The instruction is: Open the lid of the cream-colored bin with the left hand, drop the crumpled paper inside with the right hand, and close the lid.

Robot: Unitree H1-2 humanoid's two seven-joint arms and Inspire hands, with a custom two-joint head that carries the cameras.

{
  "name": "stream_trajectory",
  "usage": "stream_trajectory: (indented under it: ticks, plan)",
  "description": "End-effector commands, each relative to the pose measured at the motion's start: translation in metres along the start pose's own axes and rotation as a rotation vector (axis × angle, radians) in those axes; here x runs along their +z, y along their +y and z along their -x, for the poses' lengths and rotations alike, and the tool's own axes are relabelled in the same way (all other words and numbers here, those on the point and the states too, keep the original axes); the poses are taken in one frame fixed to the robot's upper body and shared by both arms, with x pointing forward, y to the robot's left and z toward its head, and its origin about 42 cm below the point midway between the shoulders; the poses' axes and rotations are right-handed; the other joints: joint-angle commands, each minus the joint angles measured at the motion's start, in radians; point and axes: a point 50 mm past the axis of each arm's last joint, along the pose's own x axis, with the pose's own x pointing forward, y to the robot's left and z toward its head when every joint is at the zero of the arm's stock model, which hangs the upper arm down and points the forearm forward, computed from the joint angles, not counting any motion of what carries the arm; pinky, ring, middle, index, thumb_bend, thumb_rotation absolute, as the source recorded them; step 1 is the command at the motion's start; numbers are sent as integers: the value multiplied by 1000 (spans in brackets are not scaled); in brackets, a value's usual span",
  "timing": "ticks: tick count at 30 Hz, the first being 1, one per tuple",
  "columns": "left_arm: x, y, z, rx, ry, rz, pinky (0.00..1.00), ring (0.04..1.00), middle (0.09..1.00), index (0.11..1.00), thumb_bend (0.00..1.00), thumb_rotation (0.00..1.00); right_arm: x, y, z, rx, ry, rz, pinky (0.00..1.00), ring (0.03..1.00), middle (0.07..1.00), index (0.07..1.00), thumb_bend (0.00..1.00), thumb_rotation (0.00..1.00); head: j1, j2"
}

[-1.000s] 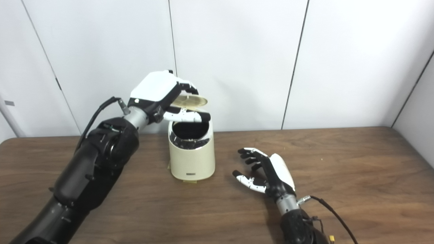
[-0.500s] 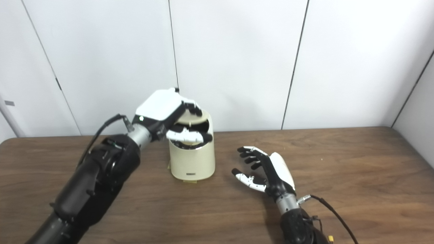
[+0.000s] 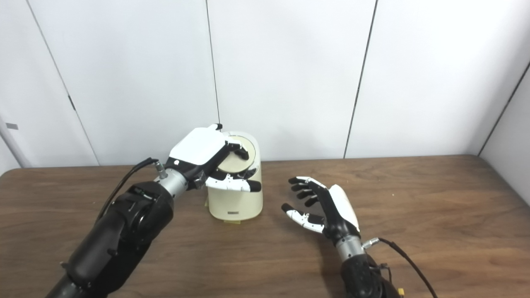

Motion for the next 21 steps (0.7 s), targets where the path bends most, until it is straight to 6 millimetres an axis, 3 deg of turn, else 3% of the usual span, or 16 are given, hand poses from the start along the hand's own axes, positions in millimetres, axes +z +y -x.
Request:
stream_trajectory:
  ticks: [1,21]
  plan:
    - [3,8,0,16,-23,-23,1000,797,725,711,919,1000,17,-11,-11,-42,-61,-3,536,646,697,730,281,368,-1,1]
    - [1,-4,9,10,-4,0,1000,816,738,713,928,1000,16,-12,-13,-40,-61,7,543,657,702,727,279,378,9,5]
